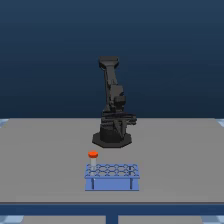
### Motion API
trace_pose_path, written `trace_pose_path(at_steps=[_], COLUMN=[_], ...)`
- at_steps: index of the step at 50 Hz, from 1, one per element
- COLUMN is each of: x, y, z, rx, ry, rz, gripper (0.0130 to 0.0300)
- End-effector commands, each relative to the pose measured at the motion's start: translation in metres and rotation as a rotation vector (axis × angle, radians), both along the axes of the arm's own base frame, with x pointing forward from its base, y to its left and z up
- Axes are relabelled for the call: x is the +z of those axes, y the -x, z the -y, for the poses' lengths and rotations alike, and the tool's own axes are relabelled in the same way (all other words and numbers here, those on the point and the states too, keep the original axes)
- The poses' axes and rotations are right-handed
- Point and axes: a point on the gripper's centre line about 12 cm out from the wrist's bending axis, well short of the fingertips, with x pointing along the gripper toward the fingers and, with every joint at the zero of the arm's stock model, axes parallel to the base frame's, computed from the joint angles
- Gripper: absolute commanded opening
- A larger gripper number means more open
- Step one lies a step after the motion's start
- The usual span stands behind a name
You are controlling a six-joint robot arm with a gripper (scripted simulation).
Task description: Pick up the centrifuge tube on the rack
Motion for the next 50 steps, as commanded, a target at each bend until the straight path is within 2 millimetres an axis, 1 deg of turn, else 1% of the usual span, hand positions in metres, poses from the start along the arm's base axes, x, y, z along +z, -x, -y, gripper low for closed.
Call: trace_pose_path(at_steps=[1, 50], x=[0.0, 0.0005], y=[0.0, -0.0026], z=[0.0, 0.0027], rx=[0.0, -0.004], ry=[0.0, -0.001], rz=[0.0, -0.001], gripper=[0.03, 0.03])
